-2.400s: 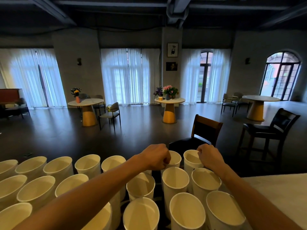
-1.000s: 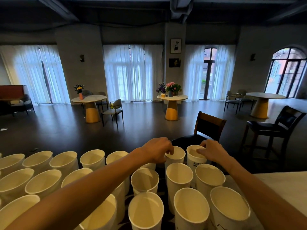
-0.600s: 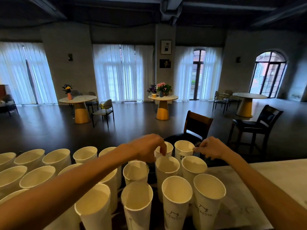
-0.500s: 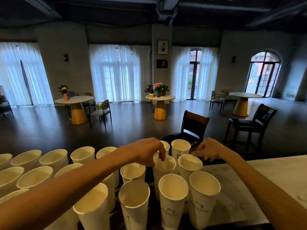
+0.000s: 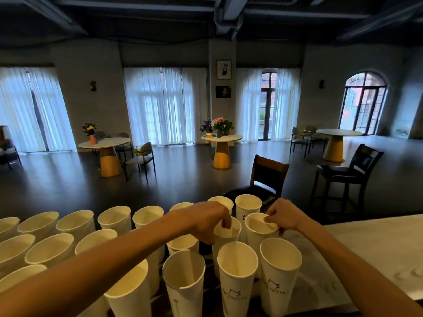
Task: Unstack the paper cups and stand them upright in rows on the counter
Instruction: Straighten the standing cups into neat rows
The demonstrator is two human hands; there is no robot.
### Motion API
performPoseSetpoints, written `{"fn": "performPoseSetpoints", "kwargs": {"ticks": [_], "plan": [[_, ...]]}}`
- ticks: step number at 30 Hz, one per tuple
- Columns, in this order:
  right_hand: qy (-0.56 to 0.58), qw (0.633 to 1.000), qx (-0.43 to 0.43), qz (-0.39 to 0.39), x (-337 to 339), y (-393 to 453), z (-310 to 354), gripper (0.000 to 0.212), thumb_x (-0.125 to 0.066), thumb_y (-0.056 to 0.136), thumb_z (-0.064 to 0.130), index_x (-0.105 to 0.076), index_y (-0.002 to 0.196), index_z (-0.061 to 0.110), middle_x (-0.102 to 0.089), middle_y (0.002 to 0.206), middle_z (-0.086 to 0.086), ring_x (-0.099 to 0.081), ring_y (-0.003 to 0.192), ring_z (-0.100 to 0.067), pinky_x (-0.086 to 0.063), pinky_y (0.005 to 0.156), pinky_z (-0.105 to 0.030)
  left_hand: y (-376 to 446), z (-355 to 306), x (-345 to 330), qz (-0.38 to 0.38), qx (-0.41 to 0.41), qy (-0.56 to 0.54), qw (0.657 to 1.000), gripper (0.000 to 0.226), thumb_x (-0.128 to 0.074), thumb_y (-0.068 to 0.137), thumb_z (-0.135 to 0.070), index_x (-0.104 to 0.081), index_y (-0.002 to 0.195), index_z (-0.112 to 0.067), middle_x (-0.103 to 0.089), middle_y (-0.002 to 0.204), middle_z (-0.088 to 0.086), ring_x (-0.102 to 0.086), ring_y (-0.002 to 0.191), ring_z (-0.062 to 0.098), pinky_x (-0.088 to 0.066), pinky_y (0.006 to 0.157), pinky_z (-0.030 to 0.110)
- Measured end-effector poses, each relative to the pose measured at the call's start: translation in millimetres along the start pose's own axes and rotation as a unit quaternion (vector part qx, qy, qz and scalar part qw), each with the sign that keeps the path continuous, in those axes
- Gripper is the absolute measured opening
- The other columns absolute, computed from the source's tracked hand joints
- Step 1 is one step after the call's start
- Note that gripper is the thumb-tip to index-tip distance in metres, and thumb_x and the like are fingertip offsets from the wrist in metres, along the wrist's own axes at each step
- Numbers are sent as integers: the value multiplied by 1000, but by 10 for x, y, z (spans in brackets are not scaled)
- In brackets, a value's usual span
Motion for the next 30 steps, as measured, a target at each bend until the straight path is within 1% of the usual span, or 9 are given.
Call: {"fn": "performPoseSetpoints", "kwargs": {"ticks": [2, 4, 7, 12, 16, 20, 24, 27, 30], "plan": [[-109, 955, -191, -197, 98, -114, 5, 31, -72, 86, 41, -73, 87, 10, -76, 81, -6, -75, 69, -18, -61, 63, -26, -10, 27, 10, -8, 3, -6, 1000, 58, -83, 78, -27, -61, 132, -27, -59, 133, -3, -60, 112, 19, -56, 91, 30], [-208, 893, -246, -315, 345, -238, -12, 22, -70, 90, 26, -74, 86, 5, -74, 77, -10, -73, 63, -20, -62, 65, -29, -14, 47, 27, -16, 1, -13, 1000, 59, -84, 76, -32, -61, 130, -28, -58, 132, -4, -59, 112, 18, -56, 91, 30], [-204, 890, -285, -293, 283, -241, 3, 22, -70, 89, 27, -73, 84, 6, -74, 75, -10, -71, 59, -19, -63, 66, -33, -12, 65, 39, -22, 0, -17, 1000, 58, -83, 75, -36, -62, 128, -28, -59, 130, -4, -60, 111, 18, -57, 90, 30], [-199, 891, -277, -299, 233, -286, 92, 25, -68, 91, 31, -73, 93, 7, -72, 78, -5, -72, 65, -15, -59, 62, -20, -45, -13, 95, -52, -11, -45, 998, 53, -80, 78, -40, -62, 127, -29, -58, 129, -7, -57, 109, 14, -50, 84, 18], [-184, 880, -325, -293, 215, -446, 8, 34, -64, 90, 44, -71, 98, 12, -73, 85, -4, -72, 75, -16, -61, 68, -27, -131, -176, 170, -86, -42, -68, 993, 35, -77, 81, -43, -69, 112, -27, -57, 107, -16, -56, 92, 8, -43, 71, 7], [-151, 873, -343, -312, 125, -811, 24, 27, -61, 90, 49, -64, 87, 22, -70, 92, -4, -70, 81, -18, -57, 65, -28, -255, -411, 115, -72, -79, -78, 991, 26, -71, 83, -47, -74, 101, -27, -57, 95, -20, -59, 81, 4, -47, 65, 8], [-183, 863, -328, -337, 75, -1059, 179, 42, -55, 92, 53, -69, 96, 13, -71, 92, -4, -70, 78, -18, -55, 60, -25, -412, -407, 144, -68, -78, -49, 993, 31, -70, 86, -49, -73, 105, -25, -64, 99, -14, -56, 77, 0, -49, 67, 11], [-226, 848, -273, -393, 127, -1115, 472, 35, -58, 93, 48, -71, 87, 15, -72, 83, -9, -69, 70, -22, -56, 63, -30, -602, -178, 375, -88, -49, -45, 994, 26, -71, 88, -41, -72, 108, -23, -62, 97, -14, -56, 77, 2, -50, 66, 14], [-269, 826, -204, -452, 135, -1013, 935, 21, -66, 91, 36, -74, 91, 17, -74, 87, -5, -64, 69, -8, -51, 67, -23, -896, 277, 628, -123, 6, -41, 991, 22, -72, 89, -37, -71, 108, -25, -63, 97, -14, -58, 78, 5, -54, 67, 20]]}}
Point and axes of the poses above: each hand's wrist, its own y-axis towards the middle knuckle, its own x-axis out of the back of the hand, z = x × y, the point moved 9 cm from there along y, towards the middle knuckle
